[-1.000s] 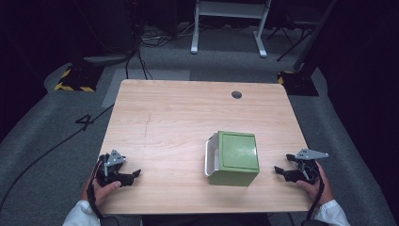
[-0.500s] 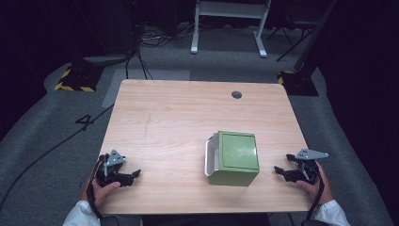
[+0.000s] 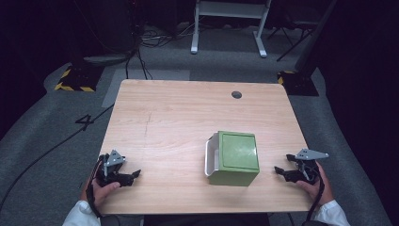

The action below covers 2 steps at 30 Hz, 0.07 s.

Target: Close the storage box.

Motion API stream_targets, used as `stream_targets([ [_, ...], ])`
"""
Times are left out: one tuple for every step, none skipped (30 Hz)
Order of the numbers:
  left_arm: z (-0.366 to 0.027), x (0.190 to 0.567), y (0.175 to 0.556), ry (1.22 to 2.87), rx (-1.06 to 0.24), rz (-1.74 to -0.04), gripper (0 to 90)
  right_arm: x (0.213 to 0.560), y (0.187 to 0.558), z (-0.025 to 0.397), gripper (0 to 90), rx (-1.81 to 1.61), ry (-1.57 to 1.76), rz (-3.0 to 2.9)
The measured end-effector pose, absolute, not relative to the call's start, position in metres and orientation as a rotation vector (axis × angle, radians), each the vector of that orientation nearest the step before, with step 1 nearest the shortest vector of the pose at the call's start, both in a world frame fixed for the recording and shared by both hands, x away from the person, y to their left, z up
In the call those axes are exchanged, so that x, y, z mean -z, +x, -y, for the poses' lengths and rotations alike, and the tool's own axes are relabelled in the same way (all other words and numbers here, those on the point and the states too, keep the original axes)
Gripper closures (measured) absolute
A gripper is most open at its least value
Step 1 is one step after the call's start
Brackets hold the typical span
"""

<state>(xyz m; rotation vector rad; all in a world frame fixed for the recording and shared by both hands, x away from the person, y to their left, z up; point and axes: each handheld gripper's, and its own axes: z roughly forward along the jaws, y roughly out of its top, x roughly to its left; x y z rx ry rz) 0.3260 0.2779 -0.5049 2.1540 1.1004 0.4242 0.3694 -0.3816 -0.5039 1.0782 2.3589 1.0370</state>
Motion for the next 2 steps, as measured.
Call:
stream_targets([
  [-0.2778,0.505,0.326,2.155,-0.422,-1.1,15.8,0.5039,0.3694,0.3816,17.3,-1.037,1.076,-2.359],
  [-0.2778,0.505,0.326,2.155,-0.422,-1.1,15.8,0.5039,0.3694,0.3816,17.4,-1.037,1.076,-2.359],
])
